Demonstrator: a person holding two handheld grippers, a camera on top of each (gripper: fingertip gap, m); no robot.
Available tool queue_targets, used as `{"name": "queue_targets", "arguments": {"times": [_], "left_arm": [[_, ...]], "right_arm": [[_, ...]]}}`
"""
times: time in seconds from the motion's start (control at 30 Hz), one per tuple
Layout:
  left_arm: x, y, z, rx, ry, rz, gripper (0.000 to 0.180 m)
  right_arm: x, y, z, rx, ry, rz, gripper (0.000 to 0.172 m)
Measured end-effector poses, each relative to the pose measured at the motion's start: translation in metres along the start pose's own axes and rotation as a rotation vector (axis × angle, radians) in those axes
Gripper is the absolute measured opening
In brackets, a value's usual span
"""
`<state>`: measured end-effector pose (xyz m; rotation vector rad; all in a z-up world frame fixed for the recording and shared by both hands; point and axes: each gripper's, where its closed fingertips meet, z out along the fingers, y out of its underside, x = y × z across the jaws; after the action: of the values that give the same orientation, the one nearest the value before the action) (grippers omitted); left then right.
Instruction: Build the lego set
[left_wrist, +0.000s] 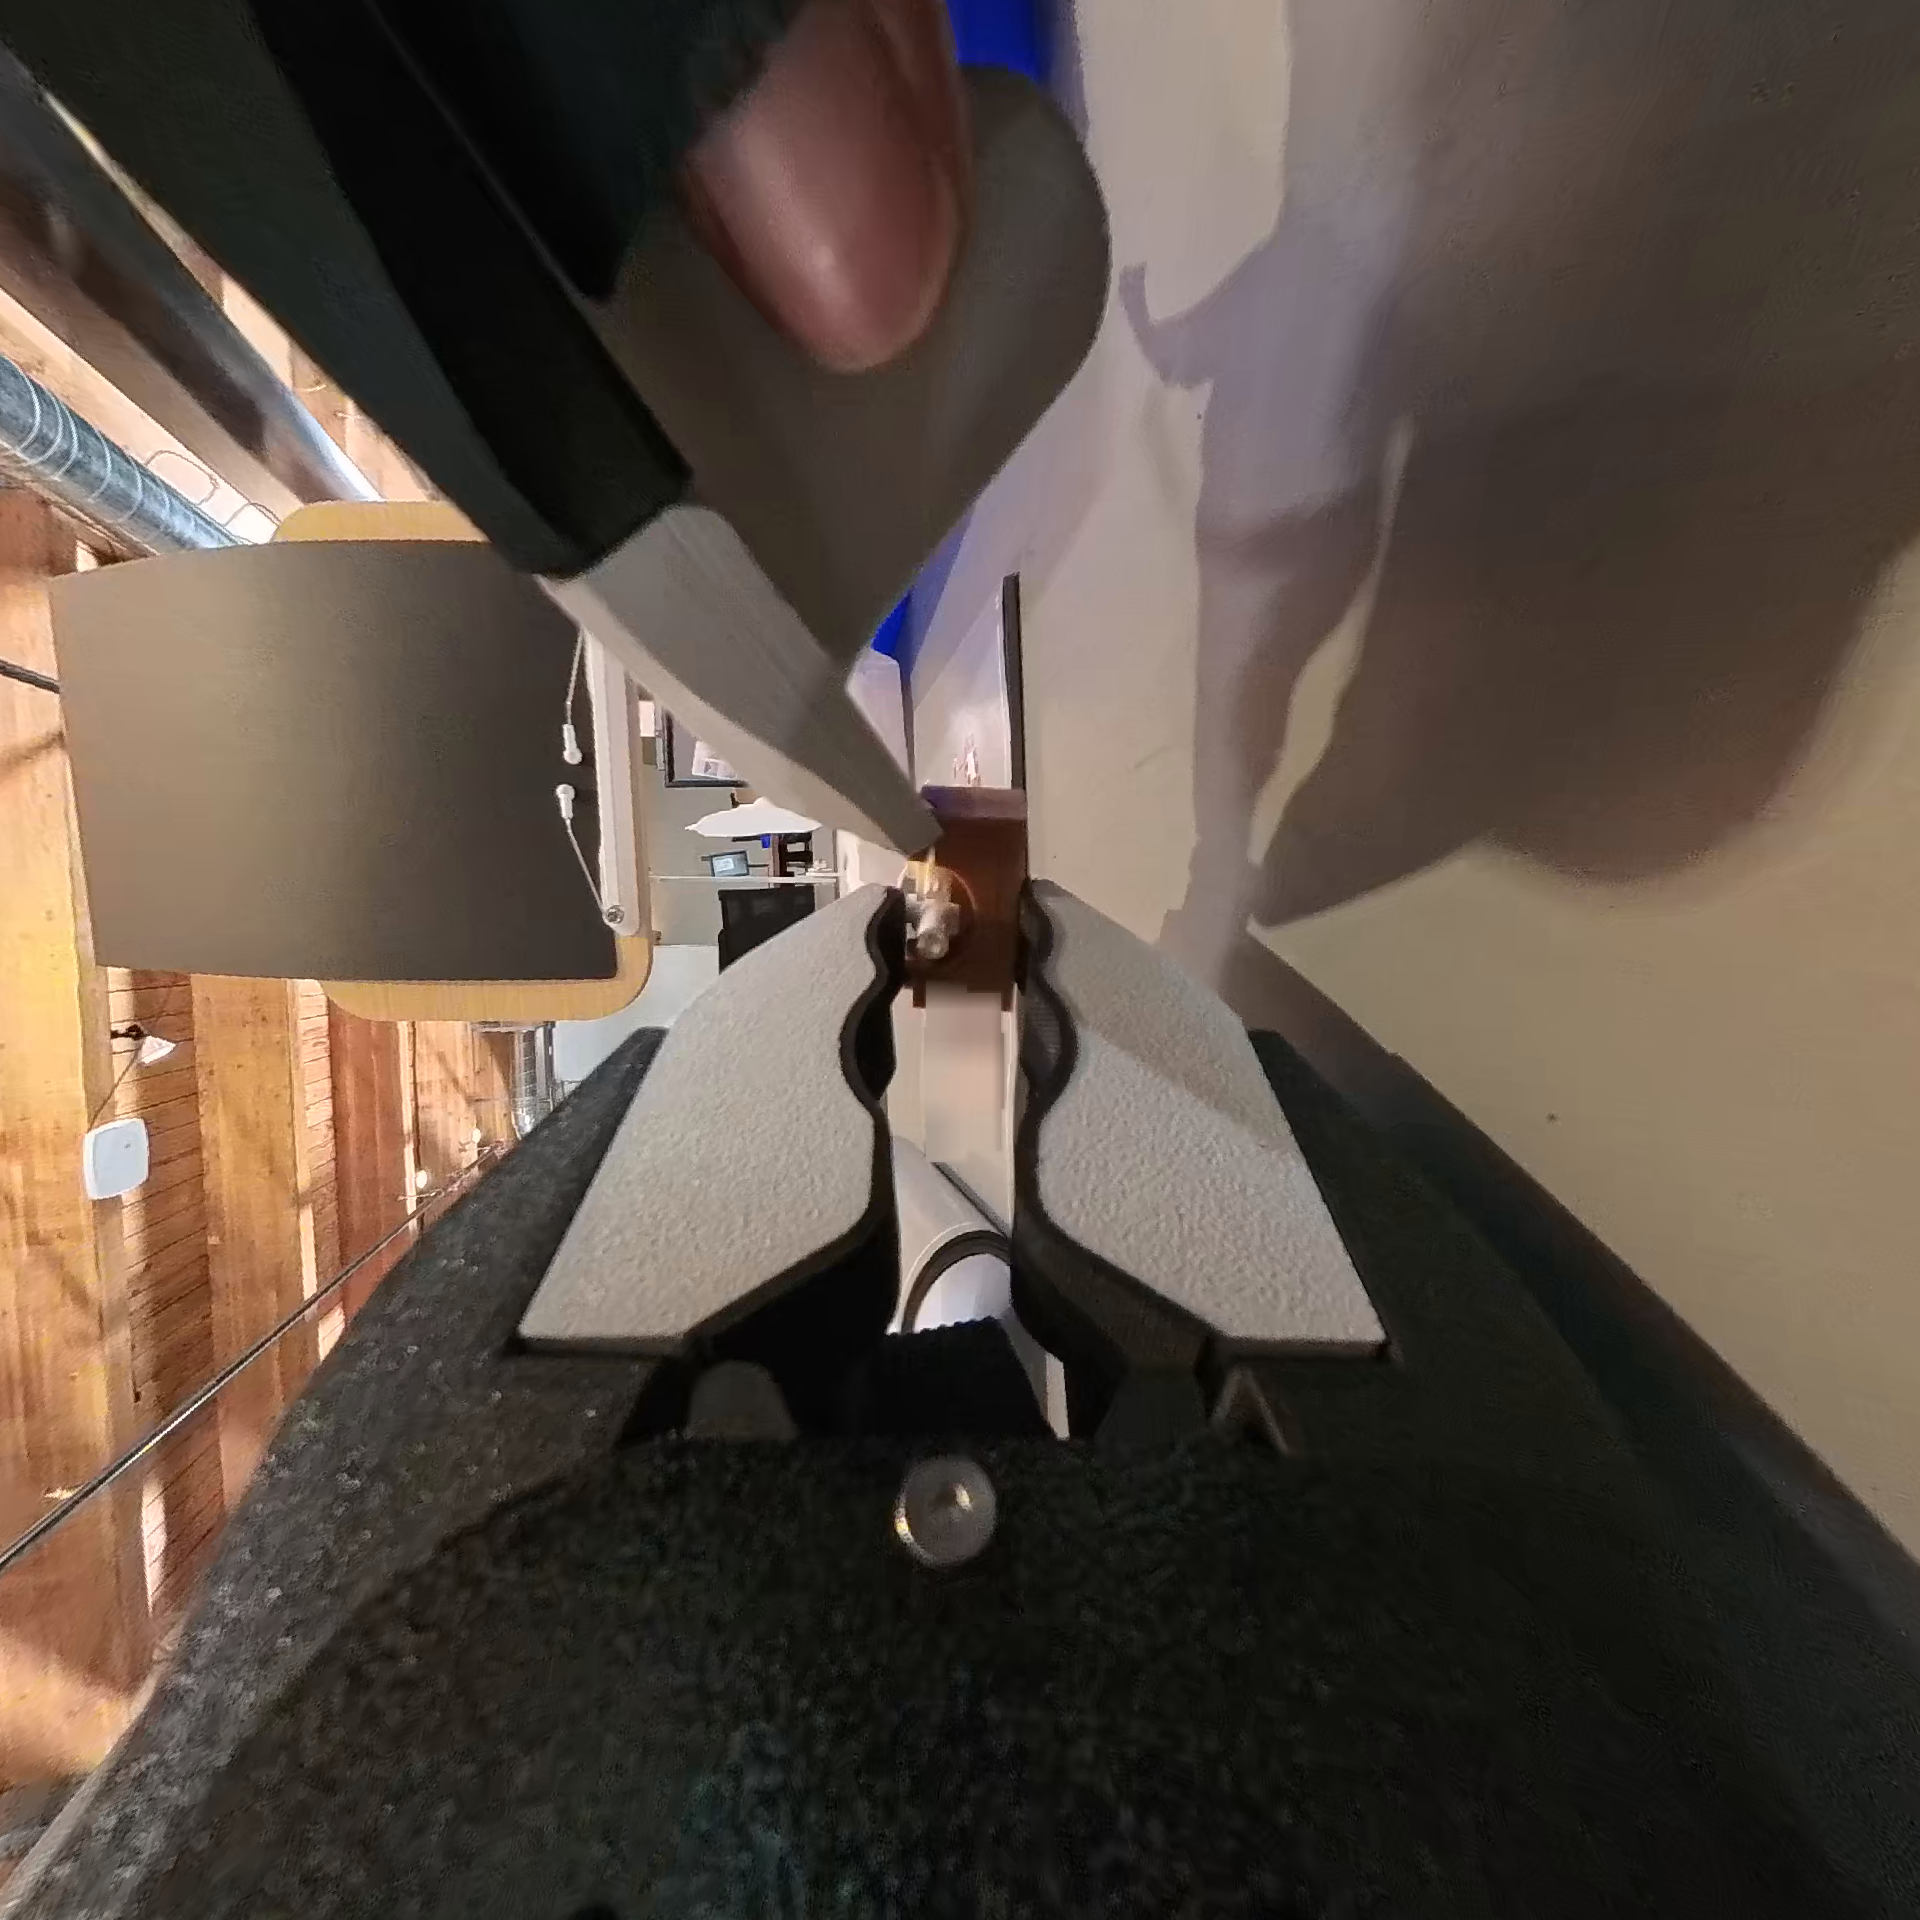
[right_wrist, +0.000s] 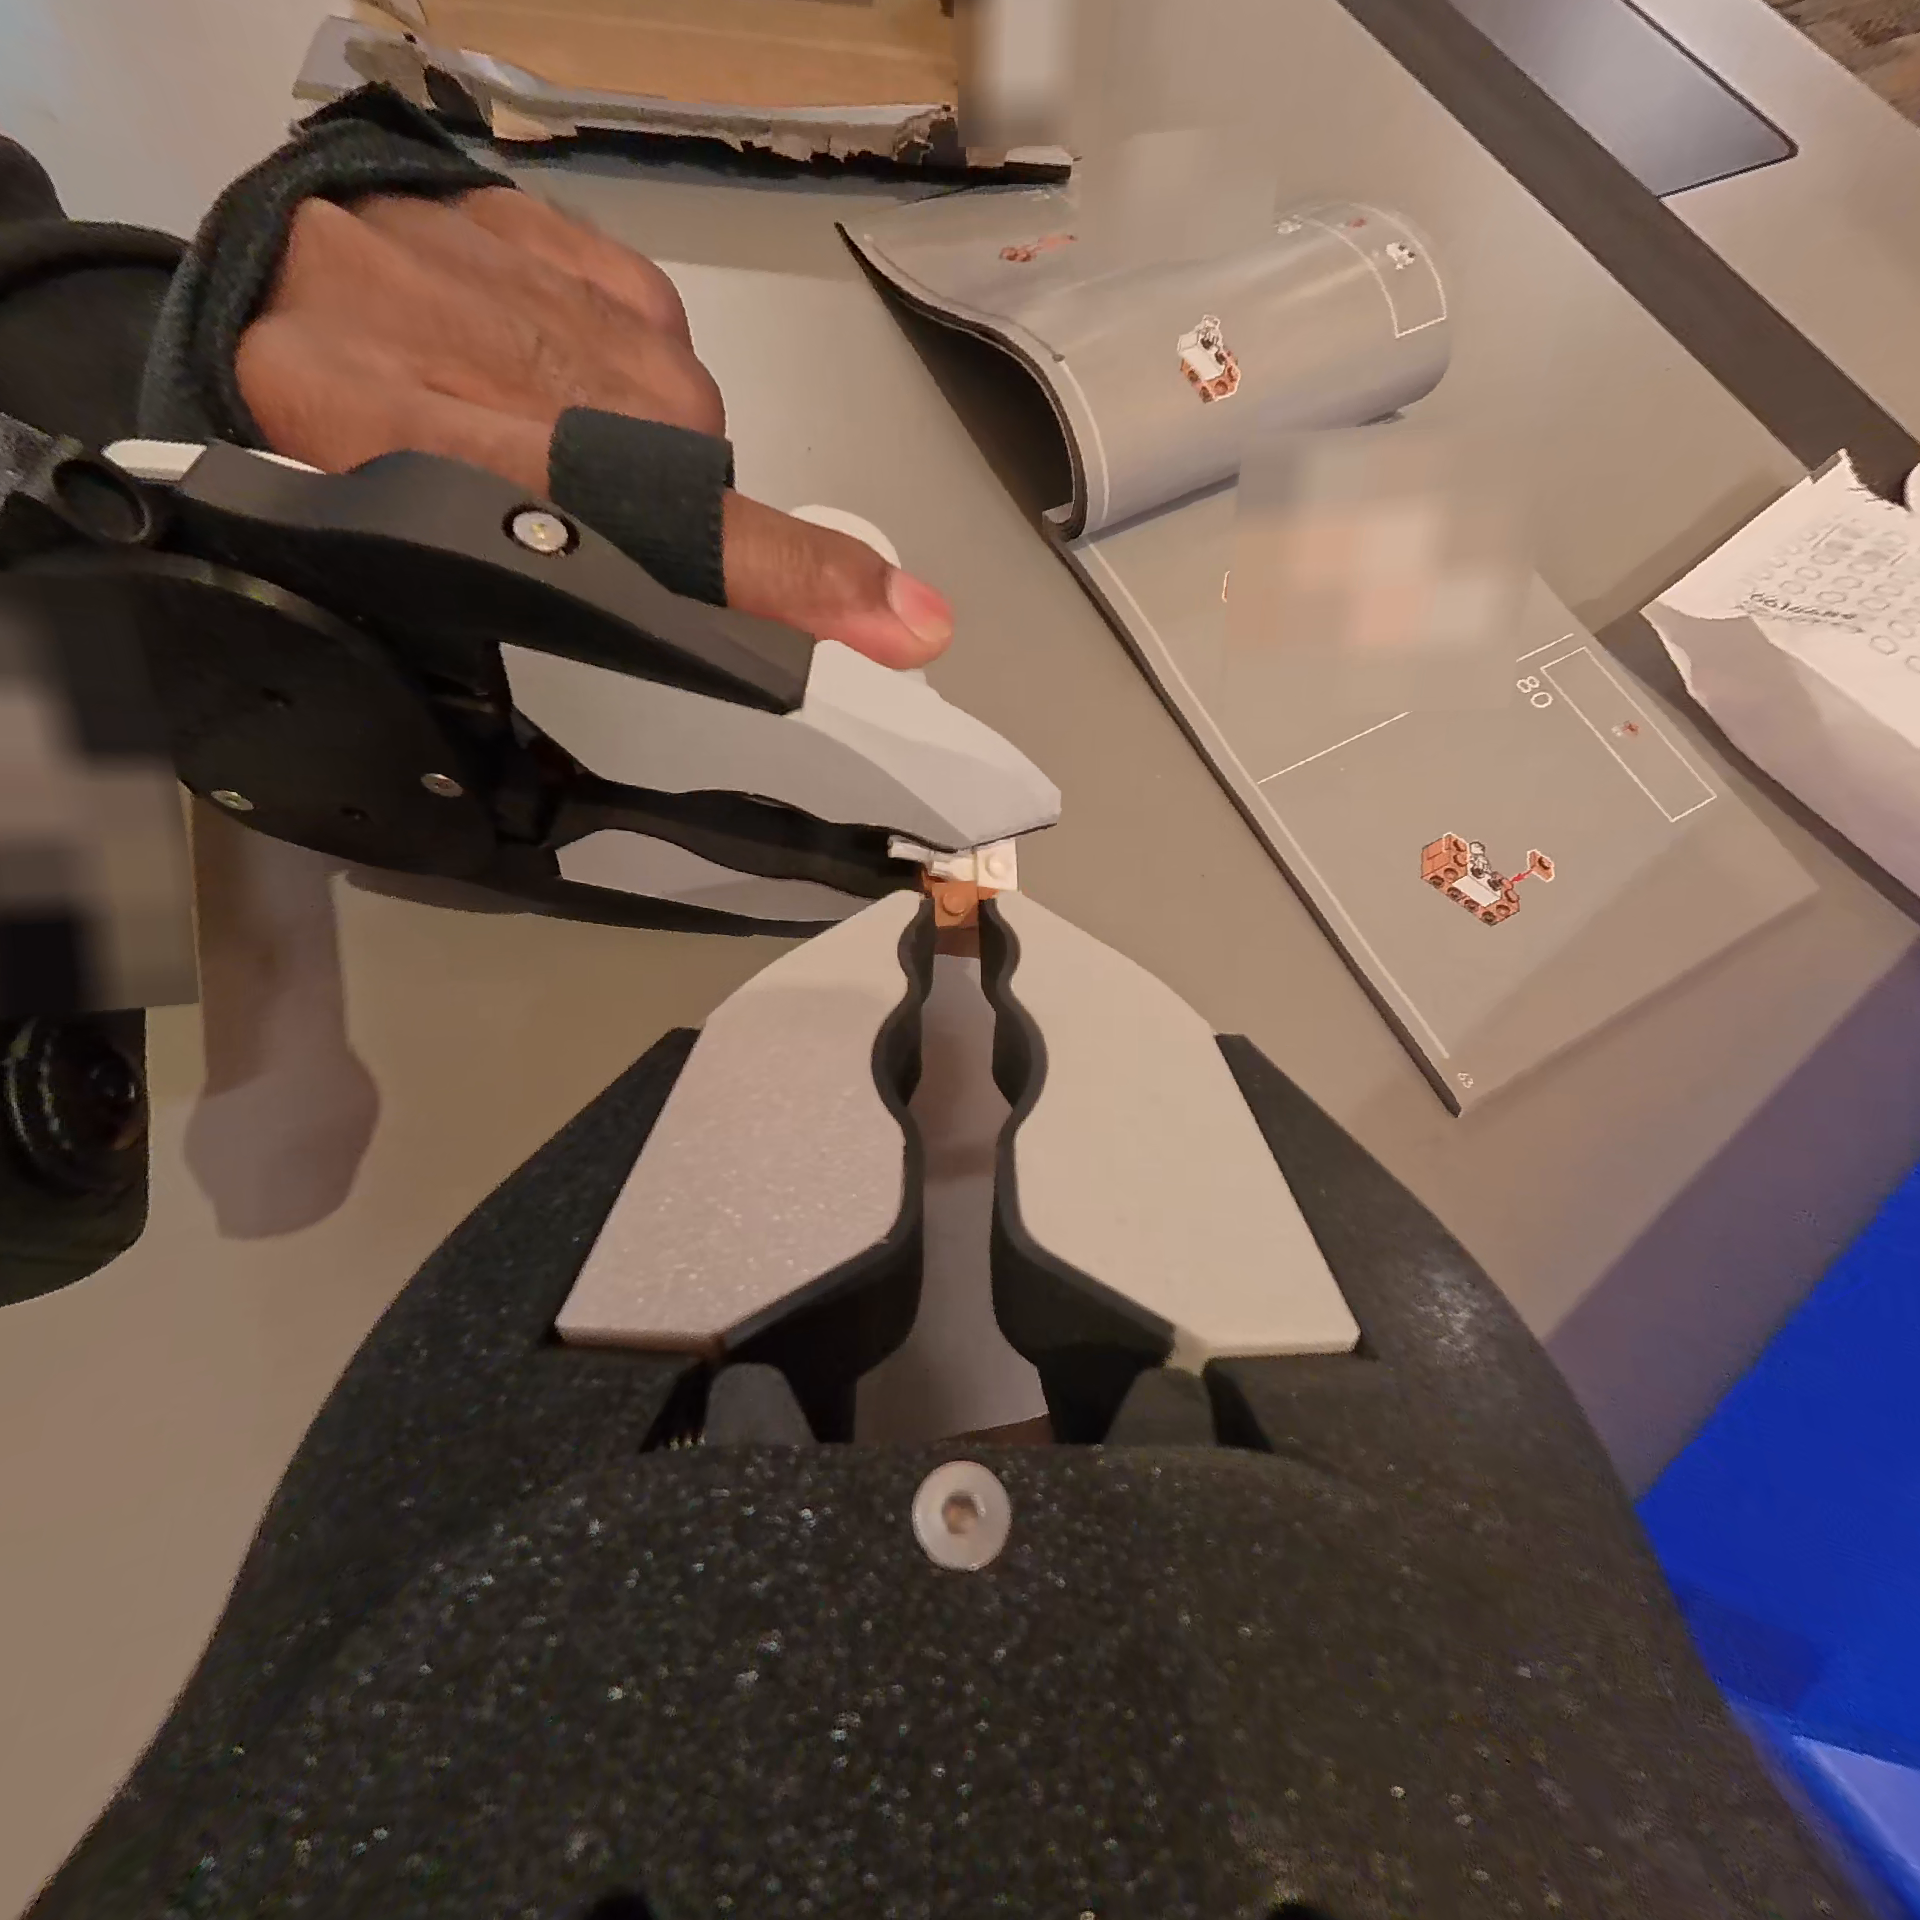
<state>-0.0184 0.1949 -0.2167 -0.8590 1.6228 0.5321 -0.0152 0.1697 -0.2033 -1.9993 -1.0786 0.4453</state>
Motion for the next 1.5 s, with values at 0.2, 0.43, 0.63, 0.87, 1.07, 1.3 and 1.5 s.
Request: {"name": "queue_targets", "arguments": {"times": [0.2, 0.43, 0.63, 0.87, 1.07, 1.3, 1.5], "left_arm": [[0.001, 0.0, -0.001, 0.0, 0.003, 0.0, 0.02], [0.001, 0.001, -0.003, 0.004, 0.006, -0.003, 0.02], [0.001, 0.001, -0.004, 0.005, 0.008, -0.004, 0.02], [0.001, 0.001, -0.004, 0.006, 0.01, -0.009, 0.02], [0.001, 0.001, -0.005, 0.009, 0.015, -0.021, 0.02], [0.001, 0.007, -0.004, 0.008, 0.044, -0.089, 0.02], [0.003, 0.01, -0.005, 0.014, 0.077, -0.137, 0.02]], "right_arm": [[0.0, 0.001, 0.0, 0.0, 0.005, -0.007, 0.008], [0.0, 0.001, 0.0, -0.001, 0.006, -0.012, 0.008], [-0.001, 0.001, 0.0, -0.001, 0.004, -0.013, 0.008], [-0.001, 0.001, 0.0, 0.001, 0.005, -0.013, 0.009], [-0.001, 0.001, 0.0, 0.002, 0.009, -0.022, 0.013], [0.0, -0.004, -0.006, 0.059, 0.02, -0.156, 0.023], [0.009, 0.003, -0.005, 0.14, 0.166, -0.585, 0.029]]}}
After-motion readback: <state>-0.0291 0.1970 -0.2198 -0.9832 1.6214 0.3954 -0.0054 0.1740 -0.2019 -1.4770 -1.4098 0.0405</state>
